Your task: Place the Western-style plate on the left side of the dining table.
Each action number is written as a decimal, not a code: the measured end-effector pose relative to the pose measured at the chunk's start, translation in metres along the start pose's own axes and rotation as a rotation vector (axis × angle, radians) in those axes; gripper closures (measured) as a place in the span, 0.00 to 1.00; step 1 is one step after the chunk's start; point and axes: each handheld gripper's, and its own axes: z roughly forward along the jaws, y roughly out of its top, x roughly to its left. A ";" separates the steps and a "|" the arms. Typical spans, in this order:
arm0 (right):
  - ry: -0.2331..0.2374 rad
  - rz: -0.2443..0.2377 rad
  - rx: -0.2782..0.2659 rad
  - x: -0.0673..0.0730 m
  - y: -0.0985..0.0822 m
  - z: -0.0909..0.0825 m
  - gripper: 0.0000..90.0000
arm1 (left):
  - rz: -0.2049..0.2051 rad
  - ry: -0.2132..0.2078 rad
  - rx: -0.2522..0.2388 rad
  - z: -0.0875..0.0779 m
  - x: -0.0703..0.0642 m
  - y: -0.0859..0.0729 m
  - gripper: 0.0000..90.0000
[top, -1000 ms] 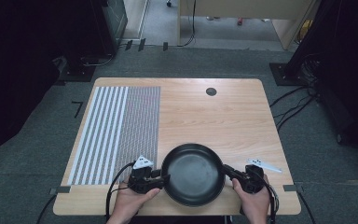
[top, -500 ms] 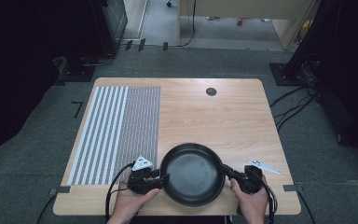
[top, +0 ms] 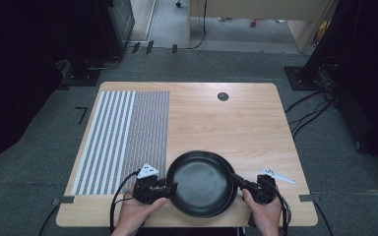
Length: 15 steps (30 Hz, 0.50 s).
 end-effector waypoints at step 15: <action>0.042 0.008 0.007 0.003 -0.004 0.007 0.96 | -0.048 -0.026 -0.002 -0.013 0.010 0.006 0.70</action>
